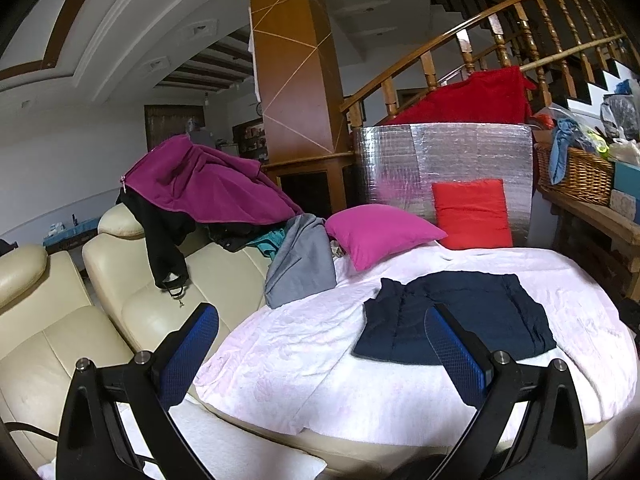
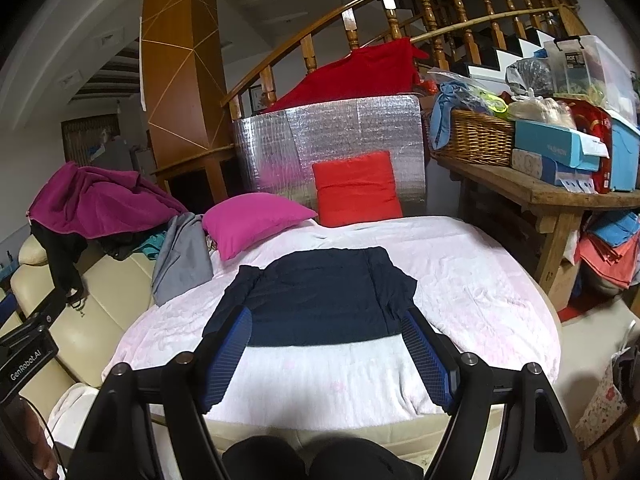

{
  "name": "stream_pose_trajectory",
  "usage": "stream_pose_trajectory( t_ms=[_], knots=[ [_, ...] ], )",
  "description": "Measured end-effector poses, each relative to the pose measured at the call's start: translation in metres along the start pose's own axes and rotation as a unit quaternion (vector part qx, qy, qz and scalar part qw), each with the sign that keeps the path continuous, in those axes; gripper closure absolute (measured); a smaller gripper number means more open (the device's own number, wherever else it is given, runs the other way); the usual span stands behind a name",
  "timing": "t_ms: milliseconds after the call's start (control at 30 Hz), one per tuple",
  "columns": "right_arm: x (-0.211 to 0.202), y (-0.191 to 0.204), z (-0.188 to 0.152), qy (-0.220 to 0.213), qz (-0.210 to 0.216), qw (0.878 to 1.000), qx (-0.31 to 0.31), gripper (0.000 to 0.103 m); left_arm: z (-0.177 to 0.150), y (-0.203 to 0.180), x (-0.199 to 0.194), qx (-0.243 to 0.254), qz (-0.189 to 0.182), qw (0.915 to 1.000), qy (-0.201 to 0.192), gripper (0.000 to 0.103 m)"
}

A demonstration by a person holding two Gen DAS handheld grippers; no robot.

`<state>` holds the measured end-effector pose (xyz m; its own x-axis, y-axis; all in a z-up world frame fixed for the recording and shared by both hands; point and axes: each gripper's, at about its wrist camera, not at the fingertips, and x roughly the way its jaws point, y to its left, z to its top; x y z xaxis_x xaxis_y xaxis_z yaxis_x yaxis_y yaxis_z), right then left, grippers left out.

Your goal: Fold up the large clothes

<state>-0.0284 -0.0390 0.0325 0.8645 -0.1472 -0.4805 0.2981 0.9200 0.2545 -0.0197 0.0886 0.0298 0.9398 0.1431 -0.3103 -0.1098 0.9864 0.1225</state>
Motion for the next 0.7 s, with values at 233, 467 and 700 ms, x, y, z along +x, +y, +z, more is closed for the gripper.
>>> stream_pose_trajectory(
  t_ms=[233,467,700],
  knots=[
    [0.025,0.002,0.01,0.008,0.002,1.0,-0.001,0.023,0.001,-0.006,0.025,0.0,0.007,0.9998,0.02,0.001],
    [0.051,0.0,0.012,0.023,0.005,1.0,0.007,0.023,0.004,-0.015,0.042,0.011,0.007,0.9995,0.028,0.001],
    [0.071,0.0,0.015,0.03,0.0,1.0,0.005,0.023,0.005,-0.019,0.061,0.01,0.007,0.9992,0.037,0.001]
  ],
)
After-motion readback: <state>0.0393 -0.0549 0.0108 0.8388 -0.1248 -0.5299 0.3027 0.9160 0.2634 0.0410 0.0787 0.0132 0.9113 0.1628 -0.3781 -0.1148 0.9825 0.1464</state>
